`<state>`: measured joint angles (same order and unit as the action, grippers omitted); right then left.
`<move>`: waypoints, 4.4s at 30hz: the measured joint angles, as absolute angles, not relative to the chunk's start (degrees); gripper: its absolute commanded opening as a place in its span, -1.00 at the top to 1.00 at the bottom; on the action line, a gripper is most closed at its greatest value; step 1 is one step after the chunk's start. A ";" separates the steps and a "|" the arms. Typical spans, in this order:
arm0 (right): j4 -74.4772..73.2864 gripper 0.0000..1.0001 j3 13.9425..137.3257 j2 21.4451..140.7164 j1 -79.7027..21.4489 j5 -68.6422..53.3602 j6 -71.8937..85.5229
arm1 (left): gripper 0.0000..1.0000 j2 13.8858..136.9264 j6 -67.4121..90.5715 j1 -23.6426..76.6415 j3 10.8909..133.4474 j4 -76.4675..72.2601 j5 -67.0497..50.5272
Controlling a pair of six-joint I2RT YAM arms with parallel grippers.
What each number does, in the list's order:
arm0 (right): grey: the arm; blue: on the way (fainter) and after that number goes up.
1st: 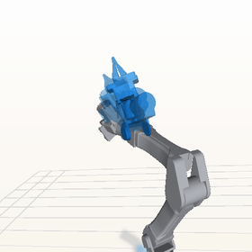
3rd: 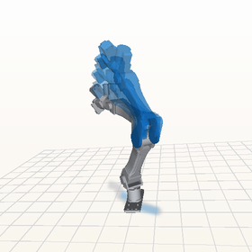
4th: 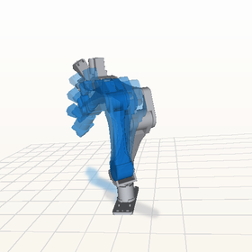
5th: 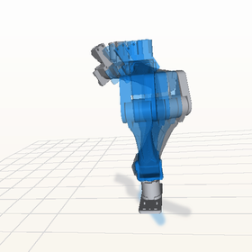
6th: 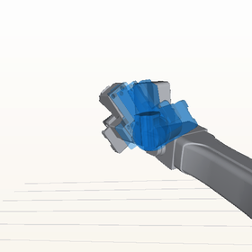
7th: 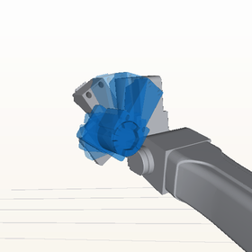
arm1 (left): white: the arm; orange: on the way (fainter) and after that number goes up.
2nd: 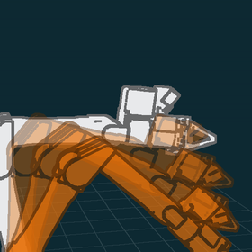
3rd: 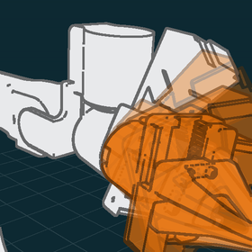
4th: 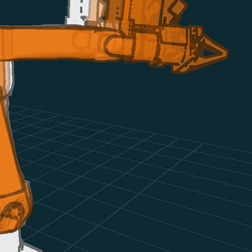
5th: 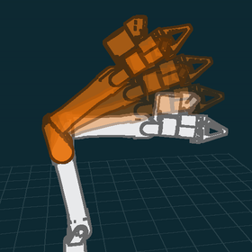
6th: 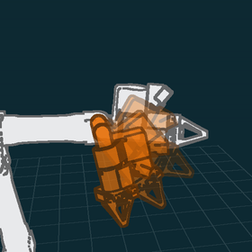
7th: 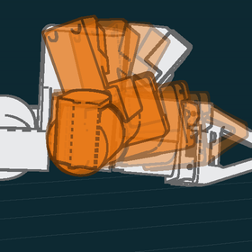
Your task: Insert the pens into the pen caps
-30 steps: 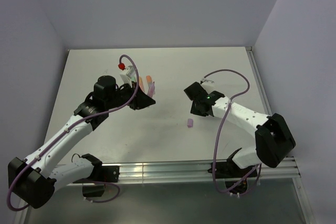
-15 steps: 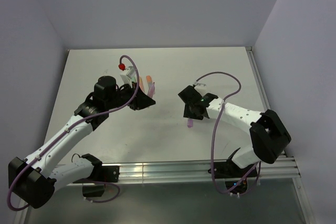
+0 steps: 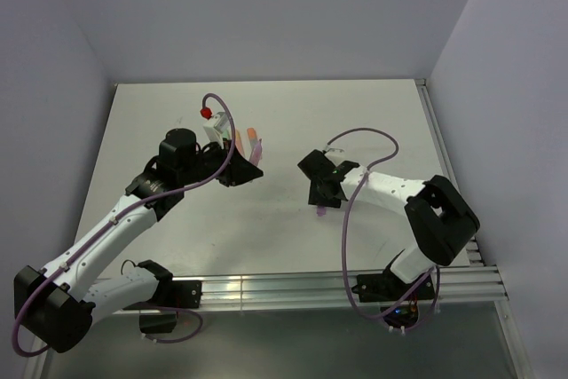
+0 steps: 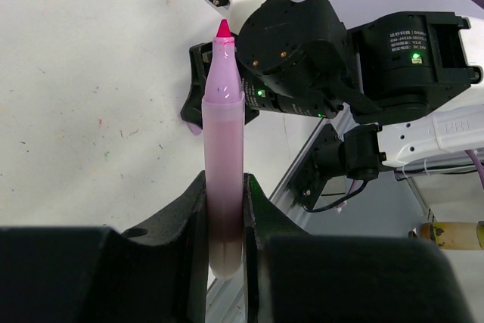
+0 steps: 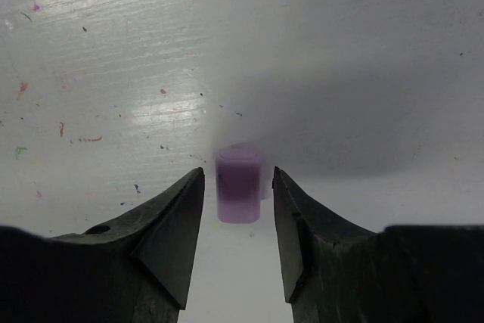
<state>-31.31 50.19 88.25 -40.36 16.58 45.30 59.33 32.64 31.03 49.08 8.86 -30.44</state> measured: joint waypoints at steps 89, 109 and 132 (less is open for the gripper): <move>-33.76 1.00 87.96 80.99 -32.69 4.91 32.75 | 0.99 81.03 39.70 44.84 55.22 -17.85 -16.16; -33.65 1.00 86.63 80.99 -34.65 7.03 32.25 | 0.99 81.36 39.77 44.84 54.33 -19.22 -16.05; -25.89 1.00 81.54 78.98 -43.81 18.44 30.92 | 0.99 77.28 44.05 40.38 50.59 -21.87 -20.60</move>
